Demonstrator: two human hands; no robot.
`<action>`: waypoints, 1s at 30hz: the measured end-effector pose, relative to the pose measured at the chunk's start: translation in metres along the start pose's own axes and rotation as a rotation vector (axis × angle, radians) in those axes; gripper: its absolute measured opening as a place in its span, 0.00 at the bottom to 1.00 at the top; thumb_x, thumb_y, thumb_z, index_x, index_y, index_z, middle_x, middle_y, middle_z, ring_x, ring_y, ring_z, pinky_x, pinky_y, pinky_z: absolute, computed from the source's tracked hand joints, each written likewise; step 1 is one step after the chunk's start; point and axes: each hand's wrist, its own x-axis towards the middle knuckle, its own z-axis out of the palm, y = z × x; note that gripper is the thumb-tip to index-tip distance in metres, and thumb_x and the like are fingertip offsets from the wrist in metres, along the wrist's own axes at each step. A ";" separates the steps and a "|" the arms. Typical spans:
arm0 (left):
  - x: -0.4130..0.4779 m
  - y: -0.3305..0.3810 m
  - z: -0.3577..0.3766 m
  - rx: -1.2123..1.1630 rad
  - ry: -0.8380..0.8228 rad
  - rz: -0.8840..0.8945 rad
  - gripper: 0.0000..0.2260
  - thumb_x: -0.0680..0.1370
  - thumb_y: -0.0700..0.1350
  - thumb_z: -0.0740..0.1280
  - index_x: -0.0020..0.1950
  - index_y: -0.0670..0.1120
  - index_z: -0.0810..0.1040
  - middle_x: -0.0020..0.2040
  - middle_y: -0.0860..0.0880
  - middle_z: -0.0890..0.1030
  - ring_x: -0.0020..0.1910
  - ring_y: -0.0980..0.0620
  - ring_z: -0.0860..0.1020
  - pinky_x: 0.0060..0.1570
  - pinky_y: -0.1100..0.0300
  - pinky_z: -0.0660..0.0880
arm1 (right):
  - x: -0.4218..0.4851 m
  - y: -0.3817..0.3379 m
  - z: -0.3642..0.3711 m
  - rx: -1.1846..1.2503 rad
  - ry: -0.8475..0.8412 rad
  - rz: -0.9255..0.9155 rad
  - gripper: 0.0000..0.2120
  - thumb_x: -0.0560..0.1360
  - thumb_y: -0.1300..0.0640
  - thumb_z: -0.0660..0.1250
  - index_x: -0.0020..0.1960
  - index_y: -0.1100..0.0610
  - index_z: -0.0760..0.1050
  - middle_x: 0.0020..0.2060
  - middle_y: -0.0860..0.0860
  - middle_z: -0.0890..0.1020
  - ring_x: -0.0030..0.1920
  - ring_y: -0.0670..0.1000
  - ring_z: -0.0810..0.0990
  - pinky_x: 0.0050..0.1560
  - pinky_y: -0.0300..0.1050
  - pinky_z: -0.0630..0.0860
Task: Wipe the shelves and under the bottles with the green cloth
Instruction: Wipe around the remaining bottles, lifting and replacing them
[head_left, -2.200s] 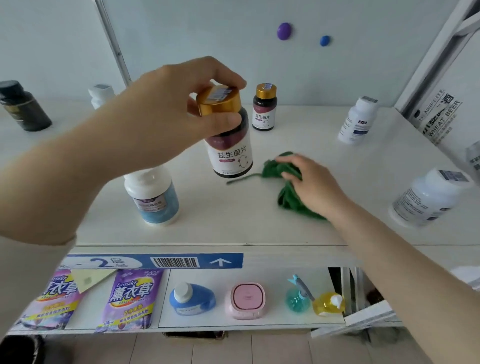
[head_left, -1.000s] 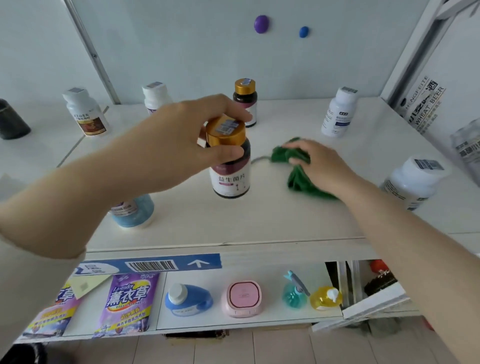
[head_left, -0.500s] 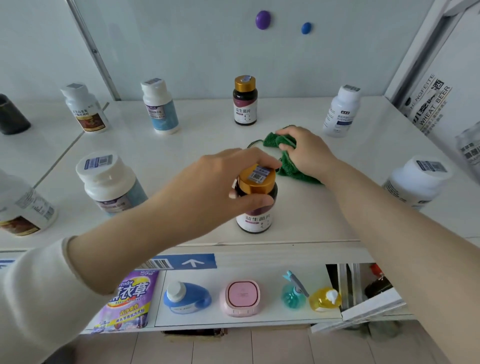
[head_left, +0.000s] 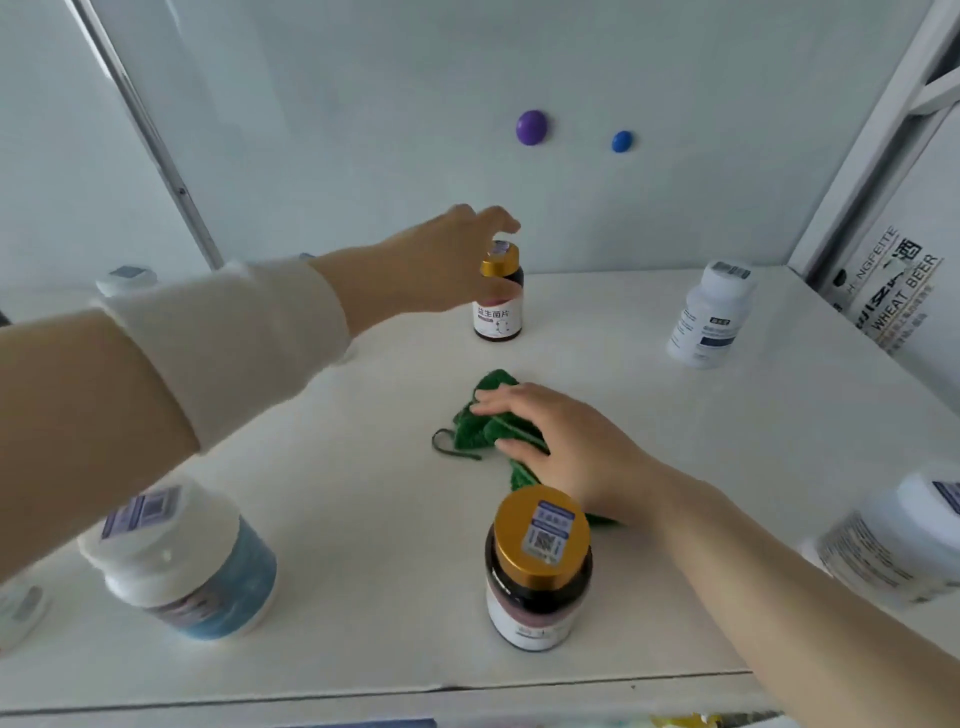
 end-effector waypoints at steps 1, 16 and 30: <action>0.012 -0.003 0.005 0.021 -0.030 0.009 0.27 0.75 0.55 0.64 0.72 0.51 0.61 0.68 0.45 0.68 0.63 0.44 0.71 0.57 0.56 0.66 | 0.003 0.002 -0.001 -0.002 0.015 0.010 0.17 0.77 0.56 0.60 0.66 0.48 0.68 0.68 0.42 0.69 0.70 0.42 0.63 0.68 0.37 0.59; 0.032 -0.038 -0.046 -0.180 0.257 0.042 0.16 0.75 0.50 0.65 0.62 0.51 0.72 0.52 0.53 0.71 0.44 0.51 0.70 0.31 0.69 0.63 | 0.134 0.051 -0.012 -0.099 0.240 0.296 0.18 0.77 0.57 0.60 0.66 0.54 0.68 0.67 0.53 0.71 0.67 0.54 0.68 0.65 0.44 0.64; 0.032 -0.024 -0.026 -0.210 0.166 0.092 0.16 0.75 0.50 0.65 0.62 0.51 0.72 0.53 0.53 0.72 0.48 0.50 0.71 0.33 0.69 0.63 | 0.068 0.061 -0.033 -0.054 0.310 0.370 0.17 0.78 0.58 0.58 0.66 0.53 0.68 0.67 0.50 0.71 0.67 0.51 0.69 0.63 0.40 0.62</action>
